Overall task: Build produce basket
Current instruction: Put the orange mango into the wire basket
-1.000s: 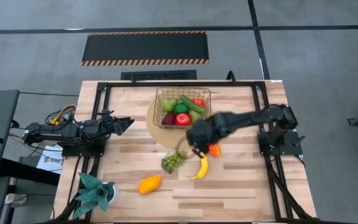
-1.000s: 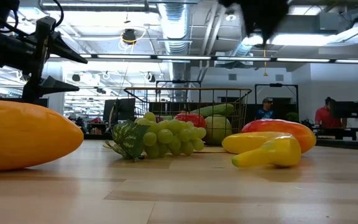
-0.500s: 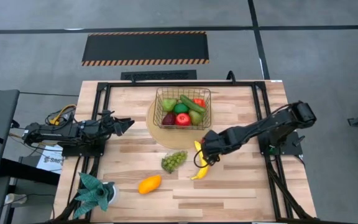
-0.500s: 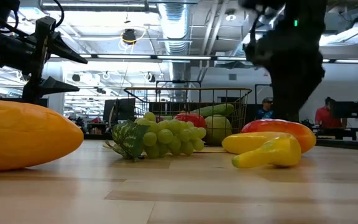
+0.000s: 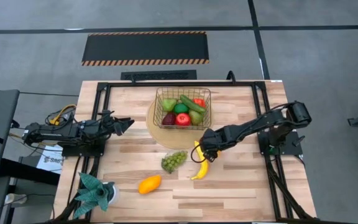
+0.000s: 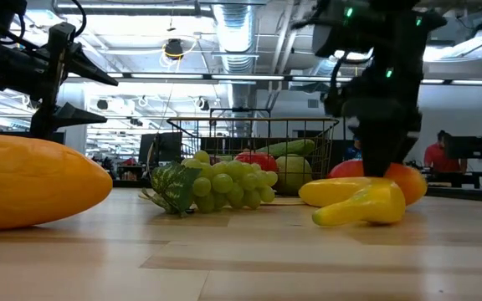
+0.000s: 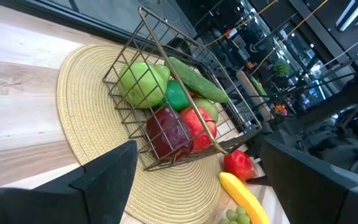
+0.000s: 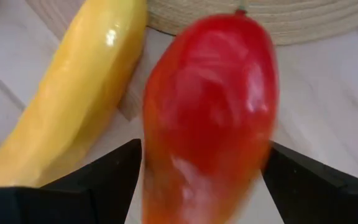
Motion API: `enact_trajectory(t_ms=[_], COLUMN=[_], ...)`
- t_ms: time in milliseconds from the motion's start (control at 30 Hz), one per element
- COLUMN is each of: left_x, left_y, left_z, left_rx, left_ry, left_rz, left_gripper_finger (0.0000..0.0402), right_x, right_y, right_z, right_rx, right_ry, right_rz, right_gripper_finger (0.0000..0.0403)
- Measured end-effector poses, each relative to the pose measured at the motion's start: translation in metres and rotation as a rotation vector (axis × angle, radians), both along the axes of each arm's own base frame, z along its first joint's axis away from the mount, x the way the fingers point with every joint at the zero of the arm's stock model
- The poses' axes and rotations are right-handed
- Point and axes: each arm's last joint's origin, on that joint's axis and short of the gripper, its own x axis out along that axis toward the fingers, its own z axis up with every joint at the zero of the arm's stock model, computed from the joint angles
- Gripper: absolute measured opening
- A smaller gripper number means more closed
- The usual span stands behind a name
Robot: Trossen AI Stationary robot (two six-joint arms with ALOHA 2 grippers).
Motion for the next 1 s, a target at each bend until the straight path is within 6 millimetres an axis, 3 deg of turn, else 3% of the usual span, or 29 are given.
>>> enact_trajectory(t_ms=[133, 267, 533, 733, 900, 1000], left_x=[0.0, 0.0, 0.0, 0.0, 0.0, 0.0], left_y=[0.0, 0.0, 0.0, 0.0, 0.0, 0.0], left_z=[0.0, 0.0, 0.0, 0.0, 0.0, 0.0], left_rx=[0.001, 0.005, 0.007, 0.0, -0.001, -0.001], left_ry=[0.001, 0.002, 0.003, 0.0, -0.001, -0.001], left_rz=[0.0, -0.001, 0.0, 0.001, 0.0, 0.001], left_gripper_finger=[0.0328, 0.0328, 0.0328, 0.0328, 0.0328, 0.0328], right_x=[0.005, 0.005, -0.001, 0.001, 0.013, 0.028], right_y=[0.001, 0.001, 0.001, -0.001, -0.016, -0.032], right_z=[-0.015, -0.015, 0.011, 0.064, 0.125, 0.151], right_rx=[0.013, 0.021, 0.068, 0.165, 0.197, 0.147], right_ry=[0.038, 0.033, -0.046, -0.246, -0.59, -0.771], right_rz=[0.003, 0.002, -0.01, 0.0, -0.025, -0.076], right_gripper_finger=[0.033, 0.0304, 0.0274, 0.0275, 0.0276, 0.0276])
